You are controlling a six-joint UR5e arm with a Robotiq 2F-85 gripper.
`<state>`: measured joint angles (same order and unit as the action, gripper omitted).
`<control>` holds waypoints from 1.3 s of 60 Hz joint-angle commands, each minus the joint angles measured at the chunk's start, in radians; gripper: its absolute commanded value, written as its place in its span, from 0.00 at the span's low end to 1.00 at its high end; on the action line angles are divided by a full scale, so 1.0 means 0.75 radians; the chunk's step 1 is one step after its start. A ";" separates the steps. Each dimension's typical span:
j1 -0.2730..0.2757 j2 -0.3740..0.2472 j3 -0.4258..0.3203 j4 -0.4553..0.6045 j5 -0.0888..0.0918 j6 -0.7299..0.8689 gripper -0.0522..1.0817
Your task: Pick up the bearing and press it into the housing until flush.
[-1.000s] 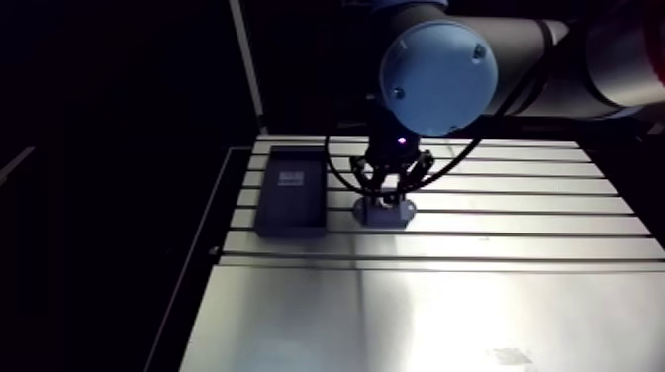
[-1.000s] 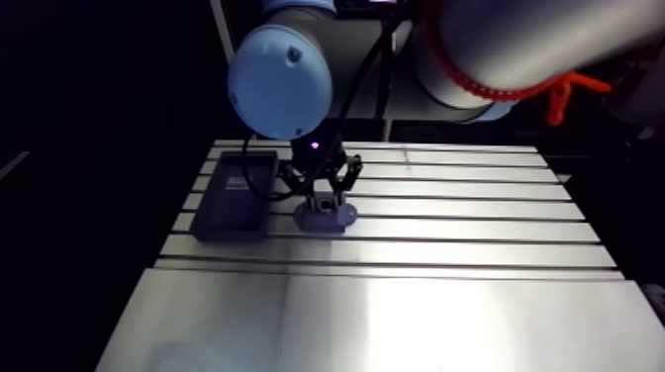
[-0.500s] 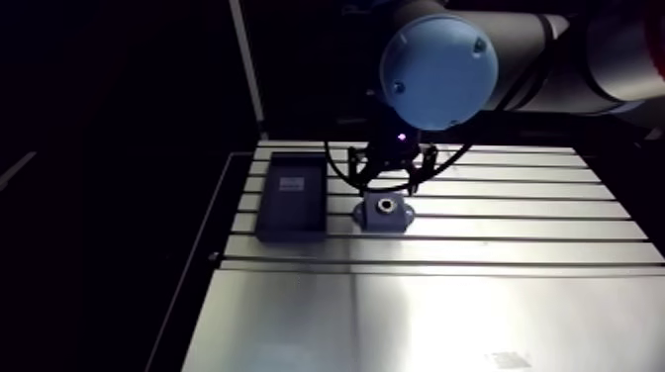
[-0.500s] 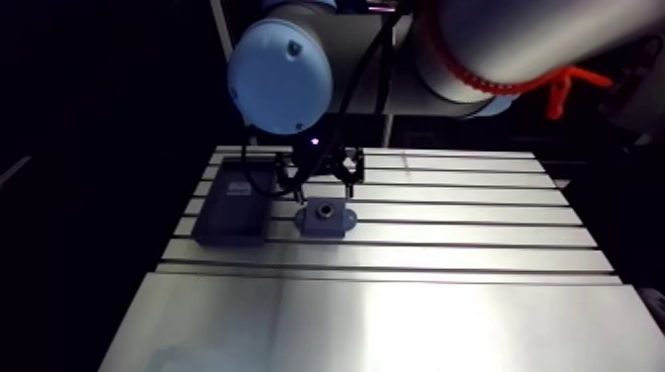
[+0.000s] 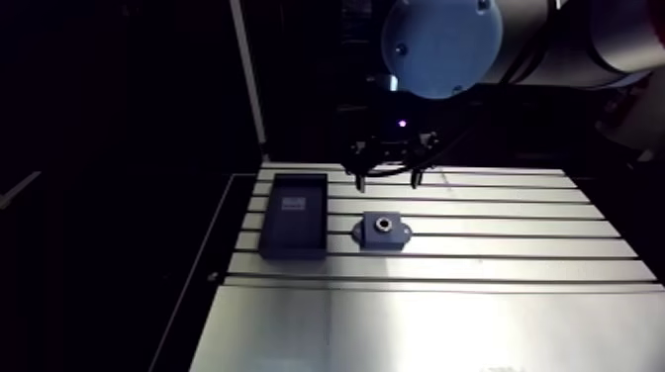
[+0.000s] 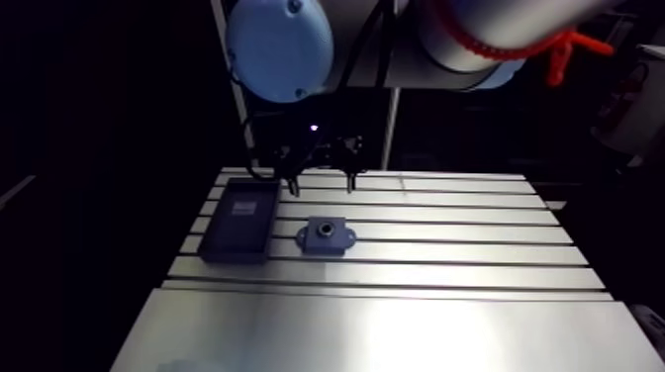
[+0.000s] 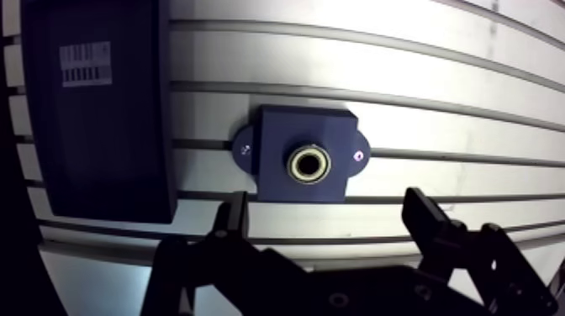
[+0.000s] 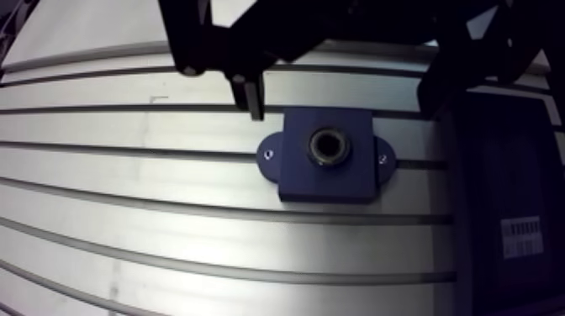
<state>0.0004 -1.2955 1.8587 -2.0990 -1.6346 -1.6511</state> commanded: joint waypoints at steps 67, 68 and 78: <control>-0.017 0.018 0.067 -0.062 0.027 0.033 0.97; -0.017 0.020 0.069 -0.064 0.030 0.033 0.97; -0.020 0.032 0.075 -0.066 0.047 0.035 0.97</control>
<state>-0.0119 -1.2825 1.9091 -2.1441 -1.6091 -1.6266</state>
